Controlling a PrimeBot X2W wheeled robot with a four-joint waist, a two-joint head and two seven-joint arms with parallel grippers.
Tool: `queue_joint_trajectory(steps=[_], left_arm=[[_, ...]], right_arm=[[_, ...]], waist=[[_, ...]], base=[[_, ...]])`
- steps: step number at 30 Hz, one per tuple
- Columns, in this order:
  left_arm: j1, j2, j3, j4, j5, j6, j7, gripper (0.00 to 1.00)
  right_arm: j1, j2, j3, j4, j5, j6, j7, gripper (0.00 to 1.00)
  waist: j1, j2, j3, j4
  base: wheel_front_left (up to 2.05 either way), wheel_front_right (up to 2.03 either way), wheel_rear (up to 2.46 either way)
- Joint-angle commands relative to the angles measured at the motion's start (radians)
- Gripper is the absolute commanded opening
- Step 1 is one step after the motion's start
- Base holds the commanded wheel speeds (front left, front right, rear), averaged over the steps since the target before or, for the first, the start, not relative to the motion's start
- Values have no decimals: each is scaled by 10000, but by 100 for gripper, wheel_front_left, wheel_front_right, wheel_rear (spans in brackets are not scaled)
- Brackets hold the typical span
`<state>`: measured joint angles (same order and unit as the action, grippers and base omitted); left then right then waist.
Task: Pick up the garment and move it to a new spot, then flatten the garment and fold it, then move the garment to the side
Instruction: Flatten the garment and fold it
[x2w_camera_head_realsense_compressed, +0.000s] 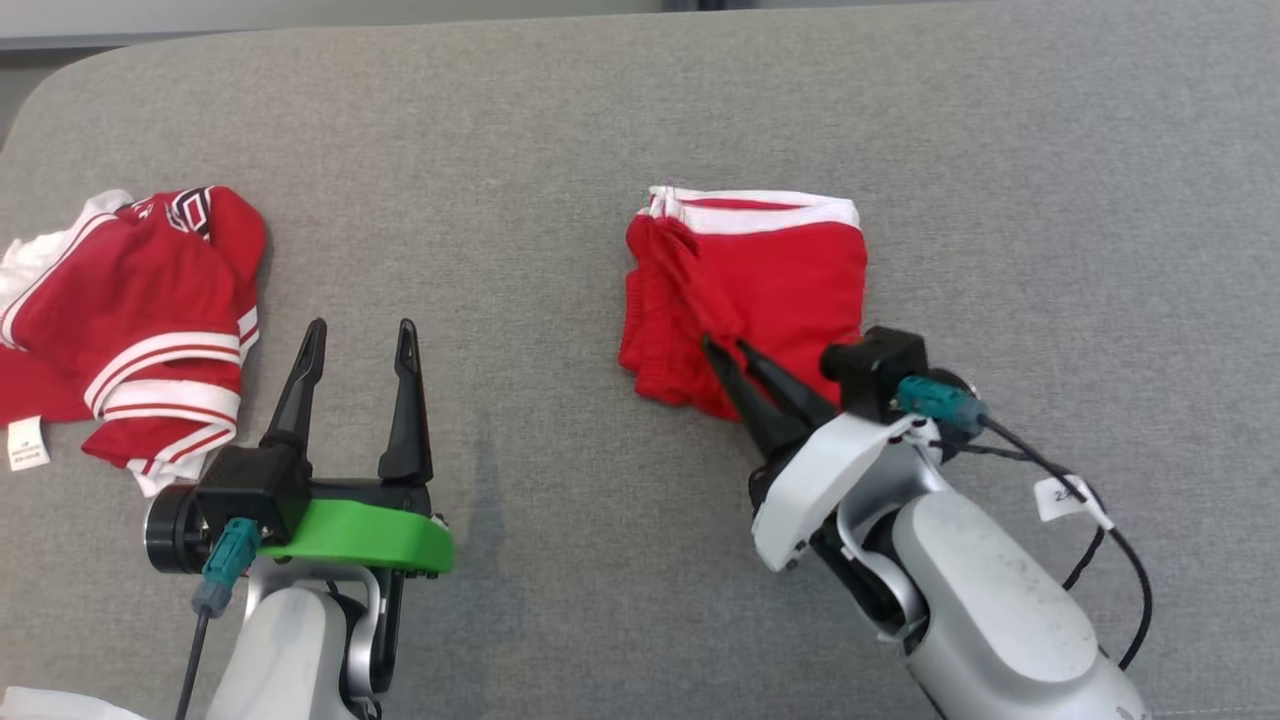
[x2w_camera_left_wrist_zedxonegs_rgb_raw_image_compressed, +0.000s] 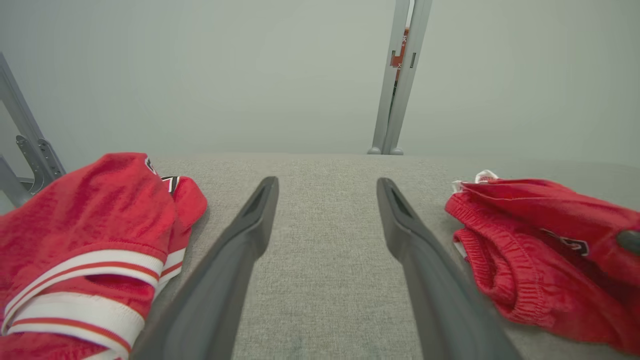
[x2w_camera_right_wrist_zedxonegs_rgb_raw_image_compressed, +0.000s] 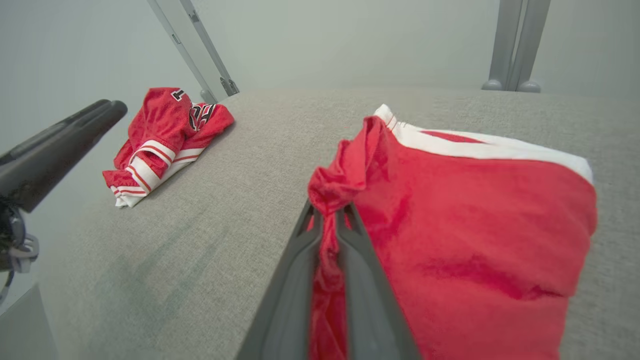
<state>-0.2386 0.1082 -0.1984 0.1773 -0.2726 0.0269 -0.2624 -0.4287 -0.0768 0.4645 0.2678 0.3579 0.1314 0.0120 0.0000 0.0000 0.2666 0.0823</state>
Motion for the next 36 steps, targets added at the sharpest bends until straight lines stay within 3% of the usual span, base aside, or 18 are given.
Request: queue_joint_trajectory(steps=[1,5,6,7,13,18,27,36], left_arm=[[-143,-28,31,30,-79,20,-28,100],[-59,-71,103,52,-59,31,-29,100],[-48,-80,113,60,-55,26,-29,100],[-32,-84,129,75,-47,22,-29,100],[172,-24,219,191,89,46,-30,100],[378,142,289,182,159,102,-30,100],[966,467,408,123,260,230,-26,100],[1902,806,339,-188,309,341,255,100]], right_arm=[[-5,3,227,230,92,-14,-29,0],[43,31,596,711,256,-14,-239,1],[47,20,653,779,263,-14,-319,64],[25,9,739,758,274,-14,-538,100],[10,-297,624,56,216,-14,-1923,100],[586,-614,-991,-784,-459,-16,-2355,100],[2589,-612,-4437,-2215,-1677,-14,-1726,100],[4253,-208,-5049,-3100,-1934,-14,-1038,100]], waist=[[0,0,87,138],[0,0,122,179],[0,0,122,180],[0,0,114,173],[0,0,-140,28],[0,0,-430,-117],[0,0,-1115,-326],[0,0,-1931,-480]], base=[[0,0,0],[0,0,0],[0,0,0],[0,0,0],[0,0,0],[0,0,0],[0,0,0],[0,0,0]])
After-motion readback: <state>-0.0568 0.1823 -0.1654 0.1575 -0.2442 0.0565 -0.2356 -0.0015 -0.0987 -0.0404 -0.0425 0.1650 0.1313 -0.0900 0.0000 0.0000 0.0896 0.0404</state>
